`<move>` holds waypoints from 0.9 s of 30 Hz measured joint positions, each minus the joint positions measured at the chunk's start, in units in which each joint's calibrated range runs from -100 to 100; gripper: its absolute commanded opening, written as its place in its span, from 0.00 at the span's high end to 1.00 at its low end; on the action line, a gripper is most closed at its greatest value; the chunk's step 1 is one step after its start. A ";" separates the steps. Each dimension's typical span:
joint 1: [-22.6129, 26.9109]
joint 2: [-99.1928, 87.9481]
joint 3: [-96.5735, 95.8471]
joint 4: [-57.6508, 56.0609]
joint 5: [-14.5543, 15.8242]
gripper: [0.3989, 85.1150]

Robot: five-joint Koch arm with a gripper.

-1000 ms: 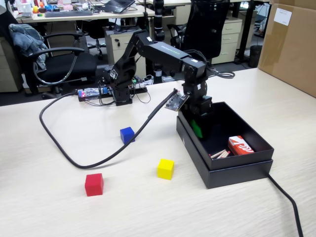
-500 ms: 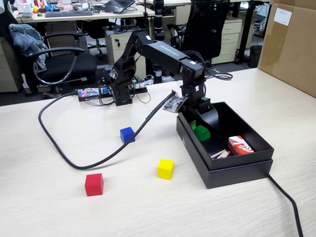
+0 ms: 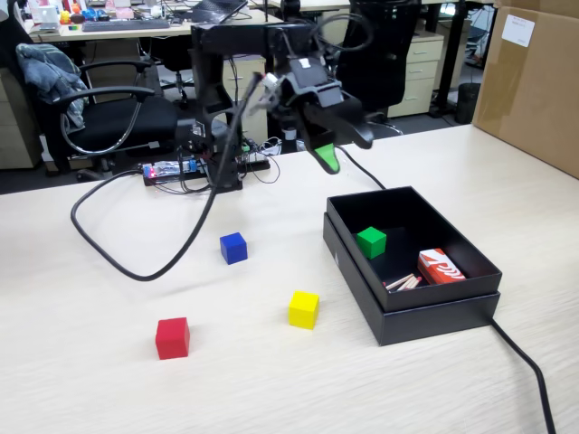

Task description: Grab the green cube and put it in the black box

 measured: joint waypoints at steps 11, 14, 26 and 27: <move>-5.91 -41.42 -41.35 4.03 -2.83 0.41; -7.67 -47.51 -48.11 7.59 -3.17 0.40; -12.80 -48.93 -66.82 19.20 -3.08 0.39; -12.94 -48.93 -68.10 19.20 -3.08 0.39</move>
